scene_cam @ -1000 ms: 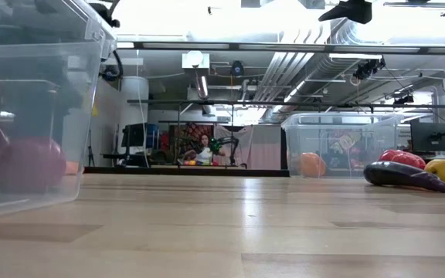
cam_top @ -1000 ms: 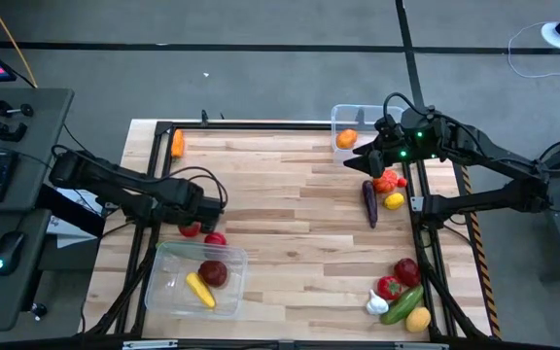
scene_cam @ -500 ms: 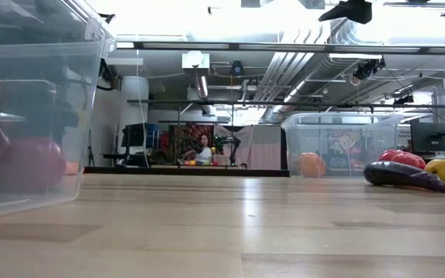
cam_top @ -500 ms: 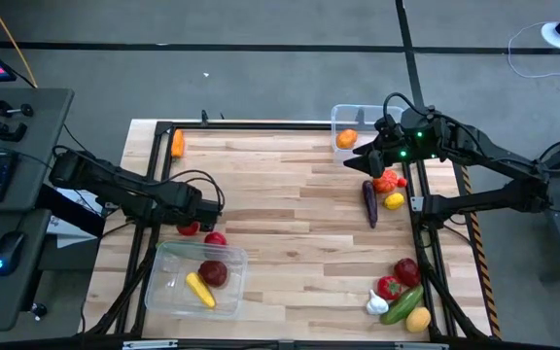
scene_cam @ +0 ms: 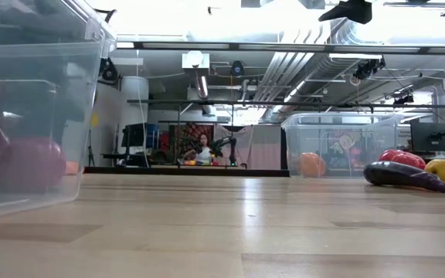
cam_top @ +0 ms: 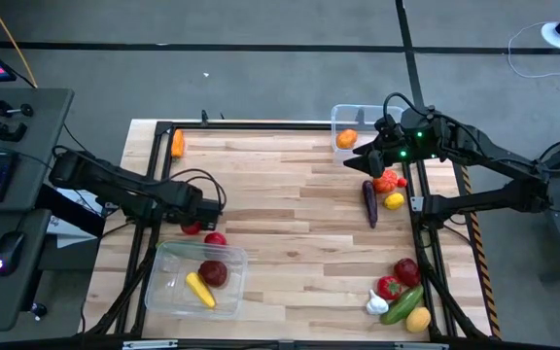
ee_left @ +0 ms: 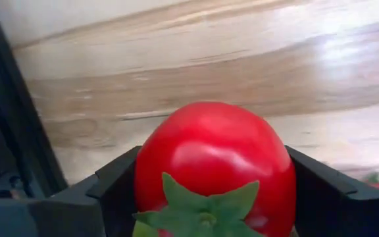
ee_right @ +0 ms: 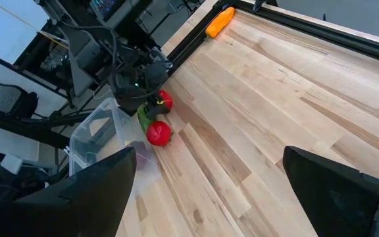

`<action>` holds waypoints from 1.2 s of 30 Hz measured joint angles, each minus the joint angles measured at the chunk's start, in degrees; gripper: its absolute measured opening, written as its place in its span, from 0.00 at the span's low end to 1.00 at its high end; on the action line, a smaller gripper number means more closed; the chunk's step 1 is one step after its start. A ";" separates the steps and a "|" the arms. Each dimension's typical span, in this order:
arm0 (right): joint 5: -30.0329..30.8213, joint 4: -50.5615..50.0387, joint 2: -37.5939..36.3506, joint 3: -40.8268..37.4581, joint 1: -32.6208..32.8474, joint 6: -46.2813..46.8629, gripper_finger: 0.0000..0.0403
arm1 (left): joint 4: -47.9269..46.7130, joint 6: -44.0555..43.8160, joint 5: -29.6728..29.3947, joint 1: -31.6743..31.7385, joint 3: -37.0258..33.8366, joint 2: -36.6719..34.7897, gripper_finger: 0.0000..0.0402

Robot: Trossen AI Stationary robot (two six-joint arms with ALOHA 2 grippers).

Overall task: Sort produce into baskets
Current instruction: Put the left red tomato into the bottom transparent bin

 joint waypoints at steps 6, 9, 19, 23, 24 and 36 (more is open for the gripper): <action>0.00 1.73 0.00 0.00 -0.13 -0.02 0.94 | -6.41 6.00 -9.32 3.85 8.91 -4.31 0.68; 0.00 4.18 0.00 0.00 -0.13 -0.09 0.94 | -6.75 11.03 -16.96 5.26 15.95 -7.43 0.69; -0.94 6.05 0.00 0.00 -0.09 -0.55 0.94 | 21.23 26.04 -19.78 -12.58 28.52 -11.42 0.72; -1.96 6.05 0.00 0.00 -0.09 -0.55 0.94 | 27.53 21.51 -19.59 -24.67 28.50 -7.16 0.72; -2.03 6.03 0.00 0.00 -0.09 -0.55 0.94 | 28.25 20.02 -19.33 -27.24 28.49 -5.72 0.72; -2.23 6.05 0.00 0.00 -0.09 -0.25 0.94 | 23.21 8.94 -14.11 -39.28 28.42 2.67 0.74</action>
